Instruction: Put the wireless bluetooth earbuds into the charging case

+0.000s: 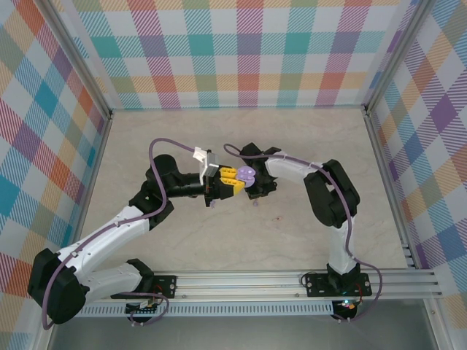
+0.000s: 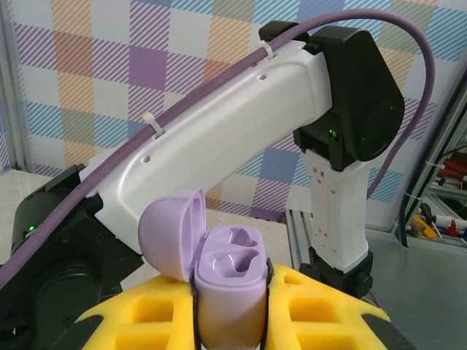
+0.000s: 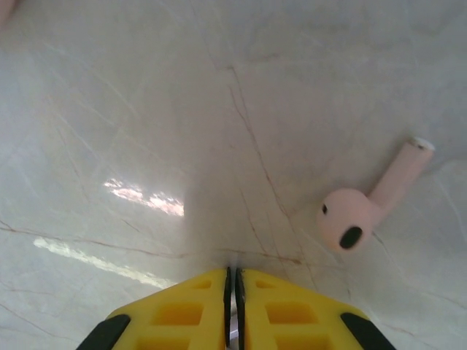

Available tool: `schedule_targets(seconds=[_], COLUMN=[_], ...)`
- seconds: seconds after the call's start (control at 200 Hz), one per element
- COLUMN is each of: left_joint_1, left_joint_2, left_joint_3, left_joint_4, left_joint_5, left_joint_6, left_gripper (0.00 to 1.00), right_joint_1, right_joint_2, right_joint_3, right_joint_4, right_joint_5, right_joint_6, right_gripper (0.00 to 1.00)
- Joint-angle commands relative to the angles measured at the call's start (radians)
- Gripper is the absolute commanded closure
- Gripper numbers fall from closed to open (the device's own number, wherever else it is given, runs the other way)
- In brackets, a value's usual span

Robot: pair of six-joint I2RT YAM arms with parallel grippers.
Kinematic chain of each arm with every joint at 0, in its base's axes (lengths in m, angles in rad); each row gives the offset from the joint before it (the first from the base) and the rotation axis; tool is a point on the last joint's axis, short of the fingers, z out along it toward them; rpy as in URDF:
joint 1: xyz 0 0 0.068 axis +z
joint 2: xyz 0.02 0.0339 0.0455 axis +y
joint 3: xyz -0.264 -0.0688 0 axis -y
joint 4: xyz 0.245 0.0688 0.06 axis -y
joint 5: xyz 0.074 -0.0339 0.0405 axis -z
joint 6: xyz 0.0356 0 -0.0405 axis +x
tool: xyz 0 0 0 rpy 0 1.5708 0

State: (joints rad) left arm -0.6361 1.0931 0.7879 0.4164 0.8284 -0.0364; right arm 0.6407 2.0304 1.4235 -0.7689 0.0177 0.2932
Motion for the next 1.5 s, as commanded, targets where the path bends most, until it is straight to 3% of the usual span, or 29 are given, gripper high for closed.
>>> schedule_targets(seconds=[0.0,0.38,0.725,1.05,1.295,1.495], left_joint_1=[0.005,0.003,0.0,-0.001,-0.002,-0.002], left_joint_2=[0.003,0.002,0.009,0.014,0.01,0.01], left_joint_3=[0.023,0.029,0.03,0.034,0.035,0.033], left_joint_4=[0.011,0.009,0.016,0.013,0.012,0.011], left_joint_5=[0.009,0.01,0.01,0.012,0.017,0.017], left_joint_6=[0.012,0.012,0.011,0.011,0.015,0.015], left_gripper=[0.82,0.82,0.82,0.82,0.82,0.82], right_joint_1=[-0.007,-0.006,-0.002,-0.003,-0.001,0.011], right_joint_2=[-0.024,-0.067,-0.093,-0.156,-0.162,-0.093], right_joint_3=[-0.045,-0.079,-0.135,-0.127,-0.099,-0.046], right_joint_4=[-0.099,-0.116,-0.058,-0.061,-0.054,-0.073], right_joint_5=[0.056,0.023,-0.079,-0.008,-0.093,-0.075], right_joint_6=[-0.02,-0.034,-0.051,-0.02,-0.045,-0.06], right_gripper=[0.84,0.83,0.81,0.79,0.69,0.59])
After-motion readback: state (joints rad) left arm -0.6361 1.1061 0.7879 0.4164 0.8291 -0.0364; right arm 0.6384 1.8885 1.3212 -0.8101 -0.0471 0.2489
